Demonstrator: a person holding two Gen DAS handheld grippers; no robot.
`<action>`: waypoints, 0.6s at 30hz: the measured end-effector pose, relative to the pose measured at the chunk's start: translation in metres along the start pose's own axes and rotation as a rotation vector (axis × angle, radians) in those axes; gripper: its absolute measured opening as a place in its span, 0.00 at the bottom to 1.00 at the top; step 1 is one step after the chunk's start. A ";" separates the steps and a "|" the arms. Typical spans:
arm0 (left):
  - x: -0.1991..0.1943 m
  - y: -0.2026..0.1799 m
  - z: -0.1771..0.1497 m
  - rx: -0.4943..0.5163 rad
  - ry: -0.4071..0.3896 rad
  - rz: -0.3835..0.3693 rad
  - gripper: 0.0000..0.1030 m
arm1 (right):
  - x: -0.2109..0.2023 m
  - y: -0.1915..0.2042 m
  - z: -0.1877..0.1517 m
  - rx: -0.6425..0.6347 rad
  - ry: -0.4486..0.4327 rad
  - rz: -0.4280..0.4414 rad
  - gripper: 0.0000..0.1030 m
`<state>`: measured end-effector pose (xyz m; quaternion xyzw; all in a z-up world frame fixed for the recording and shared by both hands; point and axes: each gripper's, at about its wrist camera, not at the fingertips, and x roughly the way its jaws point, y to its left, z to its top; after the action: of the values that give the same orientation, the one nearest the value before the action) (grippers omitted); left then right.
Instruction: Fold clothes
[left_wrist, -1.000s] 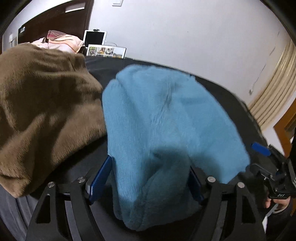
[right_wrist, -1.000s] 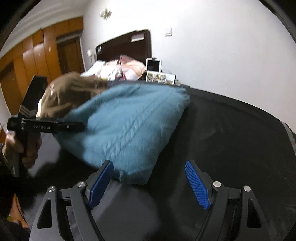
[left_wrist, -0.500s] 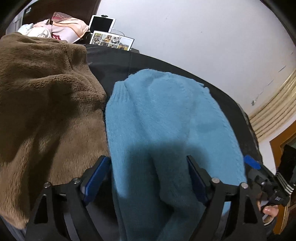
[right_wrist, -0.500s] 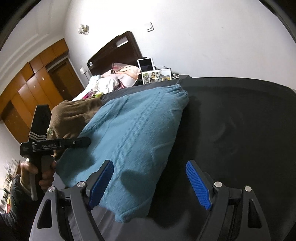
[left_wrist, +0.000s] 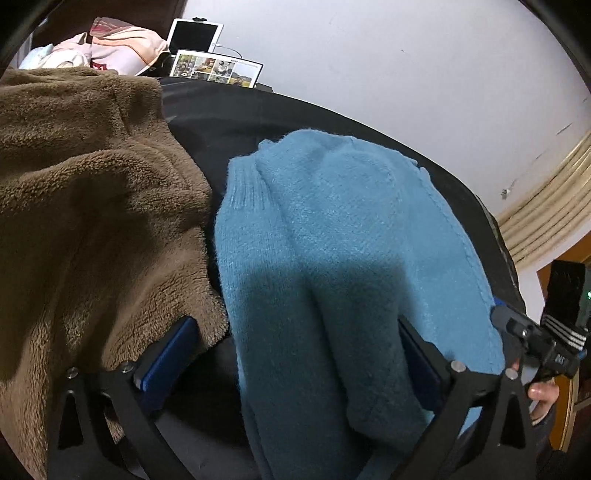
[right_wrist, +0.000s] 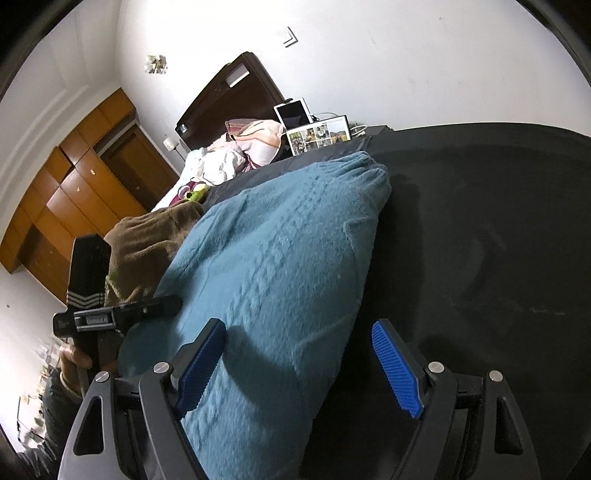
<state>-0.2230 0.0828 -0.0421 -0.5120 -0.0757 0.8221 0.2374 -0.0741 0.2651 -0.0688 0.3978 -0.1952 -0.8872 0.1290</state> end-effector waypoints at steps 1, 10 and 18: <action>0.000 0.001 0.000 0.006 -0.003 0.001 1.00 | 0.001 0.000 0.001 0.001 0.000 -0.001 0.81; -0.004 0.004 -0.006 0.006 -0.033 0.020 1.00 | -0.007 0.010 -0.007 -0.046 -0.024 -0.055 0.81; -0.048 -0.024 -0.030 0.080 -0.141 0.157 1.00 | -0.047 0.035 -0.051 -0.263 -0.010 -0.151 0.81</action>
<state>-0.1719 0.0783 -0.0085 -0.4471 -0.0189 0.8746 0.1866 -0.0027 0.2394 -0.0533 0.3866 -0.0476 -0.9142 0.1121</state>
